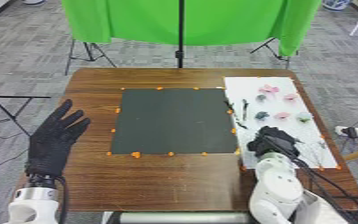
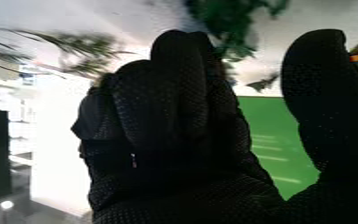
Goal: Arrange flowers
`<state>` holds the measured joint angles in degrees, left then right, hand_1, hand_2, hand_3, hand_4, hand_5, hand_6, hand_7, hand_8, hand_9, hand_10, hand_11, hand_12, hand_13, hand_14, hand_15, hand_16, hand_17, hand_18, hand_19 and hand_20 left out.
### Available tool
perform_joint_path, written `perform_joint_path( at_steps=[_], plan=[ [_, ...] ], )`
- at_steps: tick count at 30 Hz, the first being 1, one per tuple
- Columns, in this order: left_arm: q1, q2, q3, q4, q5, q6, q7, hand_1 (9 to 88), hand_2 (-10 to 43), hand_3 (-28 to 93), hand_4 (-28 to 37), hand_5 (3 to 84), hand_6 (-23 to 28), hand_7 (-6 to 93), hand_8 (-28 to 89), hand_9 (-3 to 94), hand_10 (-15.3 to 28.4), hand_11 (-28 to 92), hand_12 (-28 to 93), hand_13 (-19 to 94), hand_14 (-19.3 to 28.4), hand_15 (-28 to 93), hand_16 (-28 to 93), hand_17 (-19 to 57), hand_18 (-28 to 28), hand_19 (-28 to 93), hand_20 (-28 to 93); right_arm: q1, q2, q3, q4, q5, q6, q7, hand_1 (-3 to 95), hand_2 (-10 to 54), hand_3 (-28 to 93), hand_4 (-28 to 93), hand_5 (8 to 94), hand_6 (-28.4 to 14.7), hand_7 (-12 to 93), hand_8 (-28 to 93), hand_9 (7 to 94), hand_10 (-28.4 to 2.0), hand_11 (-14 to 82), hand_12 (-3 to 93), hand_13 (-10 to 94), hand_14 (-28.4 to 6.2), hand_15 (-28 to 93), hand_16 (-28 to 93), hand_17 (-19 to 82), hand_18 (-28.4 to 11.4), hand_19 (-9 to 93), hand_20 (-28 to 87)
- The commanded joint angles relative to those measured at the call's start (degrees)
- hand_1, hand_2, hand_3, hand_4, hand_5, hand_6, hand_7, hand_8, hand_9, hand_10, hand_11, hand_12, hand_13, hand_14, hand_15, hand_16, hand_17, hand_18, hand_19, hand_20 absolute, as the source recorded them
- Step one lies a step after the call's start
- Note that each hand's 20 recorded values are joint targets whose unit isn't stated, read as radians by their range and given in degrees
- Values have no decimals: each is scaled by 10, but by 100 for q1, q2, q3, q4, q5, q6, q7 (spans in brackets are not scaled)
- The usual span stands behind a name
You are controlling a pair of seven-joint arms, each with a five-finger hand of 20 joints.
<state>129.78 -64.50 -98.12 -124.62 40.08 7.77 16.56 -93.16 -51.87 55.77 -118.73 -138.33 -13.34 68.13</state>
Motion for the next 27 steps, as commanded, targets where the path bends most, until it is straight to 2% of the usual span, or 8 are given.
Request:
perform_joint_path(
  at_steps=[1,5,7,13,19,23,27],
  plan=[
    [7,-69,-11,-10,18,25,-83,255,56,794,-227,352,58,133,-108,342,177,210,103,242,242,446,-66,-98,213,471,109,100,-51,-414,423,-124,-96,90,424,-94,722,-258,681,-65,323,-52,689,-177,602,209,717,-109,790,137,398,-242,932,344],
    [32,-102,-62,-24,26,15,-96,254,56,795,-226,352,58,134,-109,343,178,210,103,242,242,447,-67,-98,212,471,109,-3,5,-414,500,-161,61,80,547,-95,695,-281,749,-50,390,38,756,-138,568,277,772,-86,780,159,449,-232,932,390],
    [41,-103,-74,-32,28,27,-90,254,55,795,-225,352,59,135,-109,342,178,210,103,242,242,446,-68,-98,213,471,109,-47,88,-450,533,-321,344,82,566,-95,696,-282,782,-46,368,61,785,-130,559,288,799,-78,772,168,470,-225,932,411],
    [36,-98,-121,-58,31,26,-89,255,55,795,-226,352,59,135,-110,342,177,211,103,242,242,446,-68,-98,212,471,109,-34,310,-424,438,-589,1046,181,573,-95,712,-283,829,-49,312,106,820,-127,553,283,840,-67,756,176,504,-222,932,446],
    [-89,-90,-147,-54,74,-23,-160,255,55,796,-226,353,60,135,-109,342,178,211,103,242,242,445,-68,-98,213,473,111,122,359,-379,78,-1005,1559,129,568,-95,736,-283,853,-53,293,121,844,-121,542,277,861,-65,746,178,522,-225,932,463],
    [-130,-71,-165,-64,94,-46,-205,254,55,795,-226,352,59,135,-109,342,178,211,104,243,242,447,-67,-98,214,475,111,320,235,-423,-203,-1173,1696,-18,568,-95,741,-283,865,-57,277,134,854,-118,539,275,871,-62,742,181,530,-225,932,473],
    [-105,-25,-203,-113,97,-18,-244,254,55,796,-226,352,60,135,-109,343,178,212,105,243,242,447,-68,-98,214,475,111,591,-60,-561,-413,-1221,1651,-457,567,-95,746,-283,871,-58,269,141,859,-117,539,275,877,-62,740,183,534,-227,932,482]
  ],
)
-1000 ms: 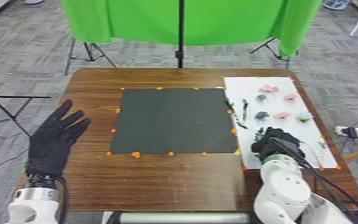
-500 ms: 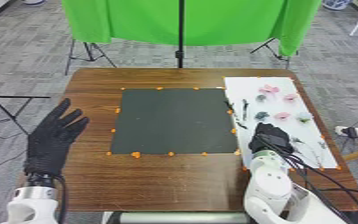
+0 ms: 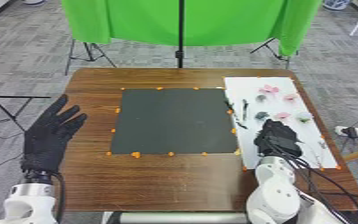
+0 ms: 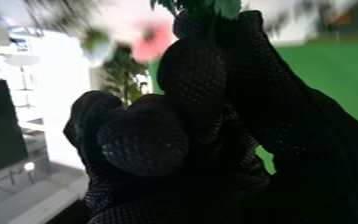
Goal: Arrange flowers
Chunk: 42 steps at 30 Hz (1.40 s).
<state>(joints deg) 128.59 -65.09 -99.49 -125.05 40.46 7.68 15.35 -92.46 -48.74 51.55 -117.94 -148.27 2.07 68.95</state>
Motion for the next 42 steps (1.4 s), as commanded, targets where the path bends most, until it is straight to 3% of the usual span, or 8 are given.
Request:
perform_joint_path(
  at_steps=[1,10,19,23,24,29,37,42],
  plan=[
    [9,32,-86,-84,64,-2,-155,254,55,795,-226,352,60,135,-109,343,178,212,104,243,242,447,-68,-98,214,476,111,668,-481,-224,-499,-145,81,-626,567,-95,747,-283,872,-58,267,143,860,-116,538,275,878,-62,740,184,535,-227,932,484],
    [21,354,-173,-272,10,263,14,254,56,795,-225,352,59,136,-109,343,179,214,104,245,244,456,-66,-98,222,492,121,1882,-2545,-1007,591,126,-528,-2495,567,-95,751,-283,878,-59,257,152,865,-115,538,274,882,-62,740,186,541,-228,932,496],
    [-1273,545,469,107,179,-18,-485,255,56,794,-225,351,59,135,-109,342,178,215,105,245,245,459,-68,-97,224,496,122,3124,-3353,-2127,2179,748,-355,-2227,558,-95,757,-283,880,-55,256,157,867,-115,542,272,885,-61,741,187,544,-226,932,504],
    [-1311,710,587,76,148,78,-371,255,56,793,-224,351,59,135,-109,342,178,214,105,246,244,459,-69,-96,224,496,123,3207,-3521,-2297,2569,1106,-598,-2095,554,-95,759,-283,880,-53,258,157,867,-117,547,267,884,-62,741,188,543,-226,932,504],
    [-1570,785,757,235,109,-8,-167,255,56,792,-224,351,59,135,-109,342,178,214,105,246,244,460,-69,-96,224,496,123,3731,-3285,-2787,2617,1550,-280,-1717,553,-95,760,-283,880,-53,258,156,867,-118,549,266,884,-62,742,189,542,-226,932,504],
    [-1647,748,772,227,128,-17,-212,255,56,792,-223,351,59,134,-109,341,178,212,105,246,245,461,-69,-96,223,496,122,3567,-3410,-2621,2769,1677,-919,-1651,550,-95,756,-283,875,-47,264,150,865,-120,556,260,881,-65,744,190,537,-227,932,505],
    [-1875,1035,1092,309,-59,81,446,255,56,793,-223,350,59,134,-108,341,178,212,105,246,246,461,-70,-96,224,496,122,3935,-3411,-2986,3045,1977,-994,-1532,534,-95,735,-282,877,-42,286,130,862,-128,589,248,875,-72,762,190,529,-232,932,522],
    [-1922,1063,1130,326,-67,40,560,256,56,792,-224,350,59,134,-109,340,177,212,106,246,246,460,-70,-96,224,496,122,4085,-3327,-3185,3117,2032,-987,-1460,516,-95,714,-282,886,-26,255,76,863,-125,586,242,856,-82,763,190,510,-232,932,513]
  ],
)
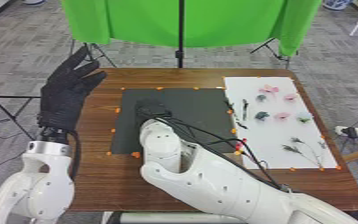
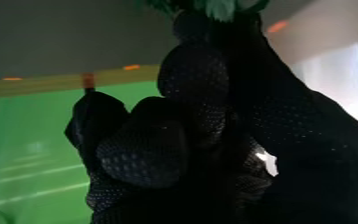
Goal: Arrange flowers
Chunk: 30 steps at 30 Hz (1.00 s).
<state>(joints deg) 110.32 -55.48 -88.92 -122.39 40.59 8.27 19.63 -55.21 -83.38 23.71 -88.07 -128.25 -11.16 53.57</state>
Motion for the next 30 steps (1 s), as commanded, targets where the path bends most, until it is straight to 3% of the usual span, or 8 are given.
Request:
perform_joint_path(
  at_steps=[1,13,20,24,27,28,29,30],
  plan=[
    [-87,126,68,51,-95,1,172,256,55,793,-223,350,59,134,-108,340,177,212,106,246,246,460,-70,-96,224,496,122,347,136,-376,114,87,320,68,513,-95,709,-282,889,-20,242,64,866,-123,579,238,852,-85,762,189,506,-234,932,509],
    [-11,197,107,50,-169,52,323,256,55,793,-224,350,59,134,-109,339,177,213,105,246,245,461,-69,-96,224,496,122,331,90,-332,33,520,299,144,421,-13,707,-283,904,3,132,-27,894,-121,534,232,849,-99,761,186,492,-243,932,506],
    [29,257,122,41,-212,84,418,256,55,794,-224,351,60,135,-108,337,177,213,106,246,245,461,-69,-96,224,497,123,356,89,-370,-50,694,211,166,363,11,679,-283,910,2,141,-138,909,-126,508,233,846,-108,762,190,487,-251,932,511],
    [147,208,49,4,-195,100,370,258,55,794,-224,351,60,136,-108,337,177,213,107,246,245,461,-69,-96,224,497,123,223,71,-216,-181,847,34,167,356,22,664,-283,911,-2,142,-140,913,-126,500,233,846,-111,762,191,486,-253,932,511],
    [456,8,-220,-112,-79,97,22,258,56,793,-224,351,61,136,-109,336,178,213,107,246,245,462,-69,-96,224,497,123,-114,121,-31,-419,429,71,-43,337,29,679,-280,904,-5,141,-141,913,-126,496,236,844,-112,763,191,485,-255,932,512],
    [561,-28,-285,-144,-77,96,-5,257,56,794,-224,351,61,136,-109,336,178,213,107,247,245,462,-69,-96,224,497,122,-287,117,119,-510,128,3,-172,331,30,684,-278,895,-9,138,-140,911,-127,496,238,843,-112,764,191,485,-256,932,512],
    [659,-262,-479,-215,66,-40,-466,257,56,795,-224,351,61,136,-108,336,178,213,107,247,245,464,-69,-96,224,497,122,-608,76,359,-614,-82,-91,-230,325,29,688,-277,883,-11,134,-139,908,-127,497,239,841,-112,765,191,485,-256,932,512],
    [817,-403,-647,-303,136,-62,-706,257,56,794,-224,351,61,136,-108,336,178,213,107,247,246,464,-69,-96,224,497,122,-913,-56,668,-636,-435,-334,-446,320,29,691,-276,879,-13,132,-137,906,-128,497,239,840,-112,765,191,484,-256,932,512]
  ],
)
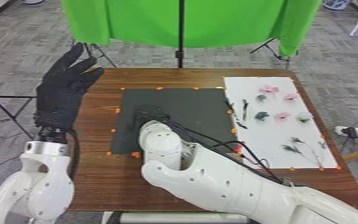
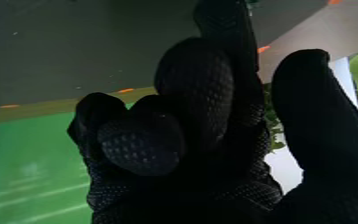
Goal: Arrange flowers
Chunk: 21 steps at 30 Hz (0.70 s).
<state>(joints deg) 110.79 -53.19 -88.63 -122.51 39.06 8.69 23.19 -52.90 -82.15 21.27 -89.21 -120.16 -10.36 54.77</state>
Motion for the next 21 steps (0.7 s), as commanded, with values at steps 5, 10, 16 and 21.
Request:
perform_joint_path(
  at_steps=[5,10,16,21],
  plan=[
    [1178,-638,-929,-477,270,-15,-991,257,56,793,-223,352,62,136,-108,336,179,215,108,247,246,465,-70,-96,224,497,123,-1197,46,973,-636,-1353,-554,-510,299,32,699,-269,861,-26,126,-131,898,-131,504,240,838,-113,769,190,484,-259,932,512],
    [1199,-583,-1001,-504,221,39,-877,257,56,793,-222,353,63,135,-108,336,179,215,107,247,246,465,-70,-96,223,497,122,-1406,135,1120,-635,-1175,-1113,-401,278,53,691,-259,845,-36,119,-125,875,-139,515,241,822,-118,779,192,475,-260,932,521],
    [1049,-463,-1043,-493,223,72,-842,256,56,794,-222,352,62,135,-108,335,179,216,107,246,247,467,-71,-96,223,497,121,-1699,138,1249,-725,-1363,-1428,-577,257,70,685,-248,836,-42,115,-123,867,-144,520,236,816,-122,782,187,470,-264,932,526],
    [962,-446,-980,-472,211,80,-828,257,56,793,-223,351,62,136,-108,335,178,216,107,246,247,467,-72,-96,223,497,121,-1806,55,1292,-783,-1344,-1556,-705,252,73,686,-245,836,-44,115,-123,866,-145,521,234,815,-123,783,185,466,-265,932,528]
  ],
)
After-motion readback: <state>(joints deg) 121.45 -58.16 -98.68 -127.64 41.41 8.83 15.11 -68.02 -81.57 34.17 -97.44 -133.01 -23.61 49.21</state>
